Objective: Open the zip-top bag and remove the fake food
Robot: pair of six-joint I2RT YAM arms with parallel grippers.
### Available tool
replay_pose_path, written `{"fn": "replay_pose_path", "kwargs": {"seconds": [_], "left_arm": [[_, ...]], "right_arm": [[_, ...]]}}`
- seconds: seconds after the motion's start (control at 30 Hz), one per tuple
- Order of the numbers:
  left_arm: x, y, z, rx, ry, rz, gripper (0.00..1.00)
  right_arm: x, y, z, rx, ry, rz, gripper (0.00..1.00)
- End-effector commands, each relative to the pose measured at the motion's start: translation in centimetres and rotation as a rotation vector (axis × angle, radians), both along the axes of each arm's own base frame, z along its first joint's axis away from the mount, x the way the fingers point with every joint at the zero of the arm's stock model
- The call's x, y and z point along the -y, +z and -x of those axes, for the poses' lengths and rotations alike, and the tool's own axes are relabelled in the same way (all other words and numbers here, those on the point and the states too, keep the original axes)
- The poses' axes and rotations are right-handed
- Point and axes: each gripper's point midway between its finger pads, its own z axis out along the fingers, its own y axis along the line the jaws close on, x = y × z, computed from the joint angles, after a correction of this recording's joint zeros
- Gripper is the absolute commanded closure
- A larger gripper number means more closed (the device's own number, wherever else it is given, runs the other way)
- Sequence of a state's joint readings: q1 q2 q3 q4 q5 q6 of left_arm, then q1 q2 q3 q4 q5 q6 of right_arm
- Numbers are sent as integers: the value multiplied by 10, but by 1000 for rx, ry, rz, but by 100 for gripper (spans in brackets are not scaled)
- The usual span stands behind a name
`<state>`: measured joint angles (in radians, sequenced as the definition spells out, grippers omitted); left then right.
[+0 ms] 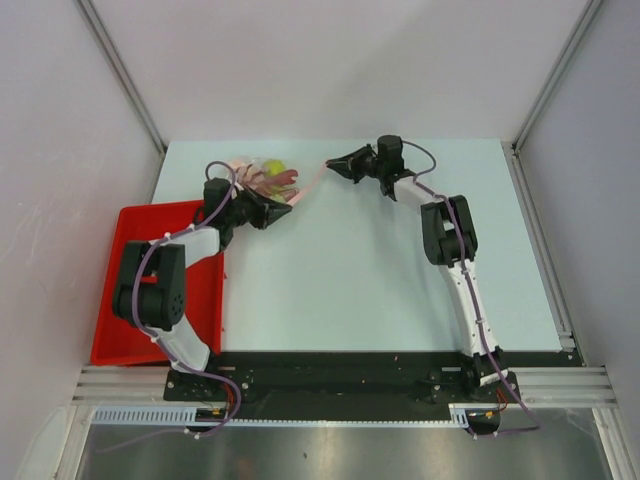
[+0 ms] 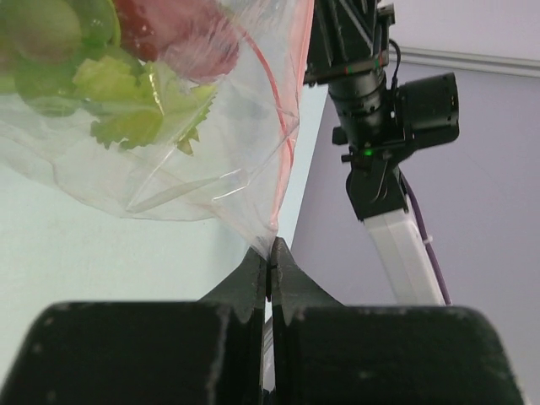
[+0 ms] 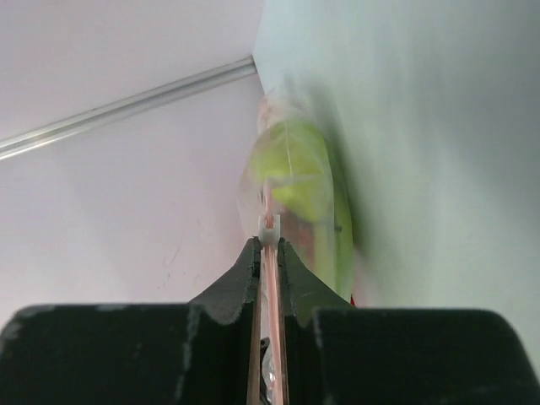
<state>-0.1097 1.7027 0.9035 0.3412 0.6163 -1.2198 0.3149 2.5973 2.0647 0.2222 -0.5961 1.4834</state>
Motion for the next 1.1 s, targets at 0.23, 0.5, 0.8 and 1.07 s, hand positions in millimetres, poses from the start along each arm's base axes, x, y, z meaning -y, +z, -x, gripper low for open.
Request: {"fn": "replay_pose_path", "kwargs": {"seconds": [0.23,0.5,0.8,1.07], "left_arm": [[2,21,21,69,-60,10,100],[6,34,18,85,-91,68,100],[8,56,17,100,-102,123,100],[1,77,8,134,-75,128,100]], "right_arm": [[20,38,-44,132,-21,-30,70],[47,42,22,74,57,179,37],[-6,31,100,109,278,235,62],[-20,26,108,102,297,213,69]]}}
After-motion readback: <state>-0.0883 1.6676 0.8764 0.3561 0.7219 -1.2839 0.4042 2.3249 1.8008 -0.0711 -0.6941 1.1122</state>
